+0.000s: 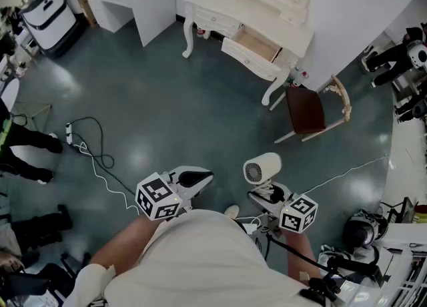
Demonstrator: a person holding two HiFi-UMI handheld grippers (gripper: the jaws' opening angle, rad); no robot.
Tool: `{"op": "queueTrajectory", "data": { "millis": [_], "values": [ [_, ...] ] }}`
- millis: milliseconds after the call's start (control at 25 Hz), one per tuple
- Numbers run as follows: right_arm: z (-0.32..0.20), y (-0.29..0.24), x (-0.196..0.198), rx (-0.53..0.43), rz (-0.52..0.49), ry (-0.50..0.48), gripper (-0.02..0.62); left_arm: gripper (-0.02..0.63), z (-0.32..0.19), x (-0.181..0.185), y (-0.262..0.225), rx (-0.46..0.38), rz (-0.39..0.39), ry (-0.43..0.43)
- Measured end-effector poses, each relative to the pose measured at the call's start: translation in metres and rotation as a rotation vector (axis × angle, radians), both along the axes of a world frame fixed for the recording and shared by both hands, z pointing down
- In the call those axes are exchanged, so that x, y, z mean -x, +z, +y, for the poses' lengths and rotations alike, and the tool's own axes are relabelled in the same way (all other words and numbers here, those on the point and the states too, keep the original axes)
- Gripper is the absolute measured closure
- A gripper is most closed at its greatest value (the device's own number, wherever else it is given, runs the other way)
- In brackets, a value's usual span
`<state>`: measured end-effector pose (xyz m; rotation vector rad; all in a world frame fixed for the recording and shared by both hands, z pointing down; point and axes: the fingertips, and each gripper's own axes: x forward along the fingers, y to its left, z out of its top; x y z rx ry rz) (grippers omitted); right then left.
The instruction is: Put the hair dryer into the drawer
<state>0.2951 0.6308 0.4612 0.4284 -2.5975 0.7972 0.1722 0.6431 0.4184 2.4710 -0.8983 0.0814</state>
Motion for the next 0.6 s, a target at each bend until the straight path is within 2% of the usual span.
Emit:
{"op": "queueTrajectory", "data": {
  "millis": [320,600],
  "values": [
    [0.012,0.000,0.077,-0.001,0.015,-0.016,0.350,0.607,0.021,0.088,0.001,0.003,-0.012,-0.051],
    [0.004,0.007,0.102,0.016,0.048,-0.008,0.350,0.607,0.016,0.111,0.019,0.030,0.024,-0.049]
  ]
}}
